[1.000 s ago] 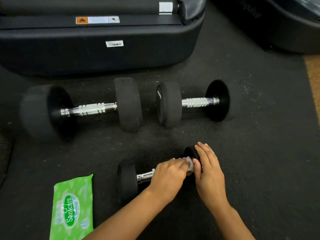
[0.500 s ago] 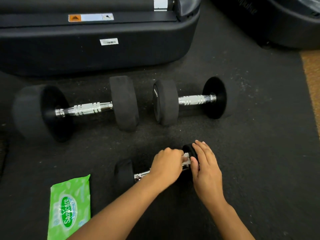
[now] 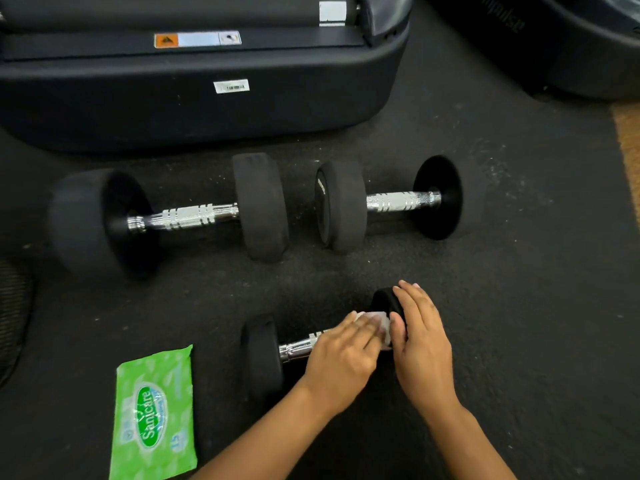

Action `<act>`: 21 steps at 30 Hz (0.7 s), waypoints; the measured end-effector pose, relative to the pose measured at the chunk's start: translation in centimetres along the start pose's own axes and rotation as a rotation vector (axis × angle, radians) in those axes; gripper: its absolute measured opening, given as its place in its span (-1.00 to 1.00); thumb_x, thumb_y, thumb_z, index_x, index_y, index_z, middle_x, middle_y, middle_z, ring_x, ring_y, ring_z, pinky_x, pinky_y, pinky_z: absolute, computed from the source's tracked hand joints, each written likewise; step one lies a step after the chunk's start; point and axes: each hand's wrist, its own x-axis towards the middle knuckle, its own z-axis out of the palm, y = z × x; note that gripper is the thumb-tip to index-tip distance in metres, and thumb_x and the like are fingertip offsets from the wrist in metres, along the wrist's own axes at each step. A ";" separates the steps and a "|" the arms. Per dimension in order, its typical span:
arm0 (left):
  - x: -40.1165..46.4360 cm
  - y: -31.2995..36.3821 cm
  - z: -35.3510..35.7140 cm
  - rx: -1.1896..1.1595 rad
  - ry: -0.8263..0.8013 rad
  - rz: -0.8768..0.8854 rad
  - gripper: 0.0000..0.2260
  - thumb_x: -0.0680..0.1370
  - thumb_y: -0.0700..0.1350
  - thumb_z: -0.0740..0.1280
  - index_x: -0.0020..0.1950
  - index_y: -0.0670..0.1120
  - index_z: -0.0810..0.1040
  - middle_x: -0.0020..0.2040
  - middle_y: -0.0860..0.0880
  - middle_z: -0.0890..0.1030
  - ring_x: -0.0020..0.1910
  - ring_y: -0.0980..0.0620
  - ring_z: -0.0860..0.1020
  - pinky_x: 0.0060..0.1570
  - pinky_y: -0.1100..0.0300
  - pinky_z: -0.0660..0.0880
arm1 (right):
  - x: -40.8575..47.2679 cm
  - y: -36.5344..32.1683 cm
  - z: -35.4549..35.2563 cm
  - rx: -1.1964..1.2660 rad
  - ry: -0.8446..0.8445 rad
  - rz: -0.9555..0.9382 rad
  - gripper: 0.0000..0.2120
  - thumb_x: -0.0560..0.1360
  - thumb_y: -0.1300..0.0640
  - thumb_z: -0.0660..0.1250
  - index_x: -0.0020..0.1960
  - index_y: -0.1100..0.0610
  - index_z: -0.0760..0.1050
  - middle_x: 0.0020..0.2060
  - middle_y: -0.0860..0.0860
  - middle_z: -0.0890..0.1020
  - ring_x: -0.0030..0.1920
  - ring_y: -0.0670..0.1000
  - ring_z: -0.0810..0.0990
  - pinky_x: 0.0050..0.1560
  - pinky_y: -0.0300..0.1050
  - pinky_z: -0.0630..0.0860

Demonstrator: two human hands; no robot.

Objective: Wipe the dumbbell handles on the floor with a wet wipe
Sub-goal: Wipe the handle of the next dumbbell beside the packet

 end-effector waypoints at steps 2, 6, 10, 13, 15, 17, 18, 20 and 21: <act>-1.1 -0.3 -0.1 0.044 0.036 0.031 -0.72 0.45 -0.27 0.19 0.03 -0.20 0.66 0.03 -0.13 0.66 0.07 -0.02 0.61 0.16 0.12 0.48 | 0.1 -0.1 0.1 0.004 0.002 0.010 -0.57 0.56 0.02 0.02 0.31 0.21 0.40 0.31 0.06 0.44 0.38 -0.07 0.23 0.31 0.02 0.31; -1.0 -0.3 0.0 0.067 0.062 0.054 -0.73 0.46 -0.27 0.19 0.00 -0.22 0.66 0.01 -0.14 0.66 0.05 -0.03 0.62 0.14 0.13 0.49 | 0.0 -0.2 0.1 0.001 0.010 0.011 -0.56 0.56 0.03 0.02 0.31 0.22 0.40 0.31 0.08 0.44 0.38 -0.04 0.24 0.31 0.03 0.32; 0.7 0.4 0.7 -0.005 0.024 -0.039 -0.82 0.42 -0.27 0.34 -0.02 -0.21 0.66 -0.03 -0.11 0.67 -0.02 0.01 0.64 0.08 0.17 0.52 | 0.1 -0.3 -0.1 0.001 -0.009 0.016 -0.54 0.57 -0.01 0.00 0.33 0.21 0.39 0.32 0.07 0.43 0.39 -0.04 0.24 0.34 -0.03 0.24; 2.7 0.7 -0.9 -0.057 -0.171 -0.310 -0.85 0.43 -0.17 0.44 -0.02 -0.08 0.64 -0.11 -0.01 0.67 -0.14 0.02 0.63 -0.14 0.15 0.55 | 0.4 -0.4 -0.1 -0.020 -0.021 0.016 -0.54 0.56 0.00 -0.01 0.33 0.21 0.40 0.32 0.07 0.44 0.38 -0.02 0.27 0.35 -0.05 0.22; 4.1 0.2 -1.7 -0.106 -0.342 -0.496 -0.87 0.56 -0.08 0.26 -0.03 -0.05 0.60 -0.10 -0.04 0.64 -0.11 -0.06 0.60 -0.13 0.06 0.50 | 0.4 -0.4 -0.1 -0.027 -0.022 0.016 -0.54 0.55 0.02 0.00 0.32 0.22 0.40 0.31 0.08 0.45 0.37 -0.02 0.27 0.35 -0.05 0.21; 5.4 -1.1 -1.8 -0.226 -0.465 -0.648 -0.79 0.57 -0.08 0.21 -0.18 -0.05 0.59 -0.18 -0.10 0.62 -0.14 -0.10 0.58 -0.14 0.04 0.50 | 0.4 -0.5 -0.1 -0.030 -0.019 0.018 -0.58 0.56 0.05 0.06 0.31 0.22 0.41 0.30 0.09 0.46 0.37 -0.01 0.28 0.35 -0.04 0.21; 5.9 -1.8 -1.7 -0.290 -0.529 -0.703 -0.75 0.57 -0.09 0.22 -0.29 -0.04 0.56 -0.21 -0.12 0.61 -0.15 -0.11 0.58 -0.15 0.04 0.51 | 0.4 -0.5 -0.1 -0.032 -0.015 0.022 -0.63 0.57 0.10 0.13 0.31 0.22 0.41 0.29 0.09 0.46 0.36 0.00 0.29 0.35 -0.04 0.21; 6.6 -2.4 -1.7 -0.357 -0.603 -0.765 -0.67 0.55 -0.08 0.26 -0.44 -0.01 0.46 -0.24 -0.14 0.59 -0.16 -0.13 0.58 -0.19 0.06 0.49 | 0.4 -0.5 -0.1 -0.030 -0.010 0.035 -0.66 0.55 0.19 0.22 0.31 0.22 0.42 0.29 0.10 0.47 0.36 0.01 0.31 0.35 -0.03 0.22; 6.6 -2.4 -1.7 -0.359 -0.616 -0.763 -0.66 0.55 -0.07 0.27 -0.45 -0.01 0.45 -0.27 -0.13 0.59 -0.18 -0.11 0.57 -0.21 0.08 0.48 | 0.4 -0.5 -0.1 -0.031 -0.006 0.036 -0.67 0.56 0.17 0.21 0.30 0.22 0.42 0.29 0.09 0.47 0.35 0.01 0.31 0.35 -0.03 0.22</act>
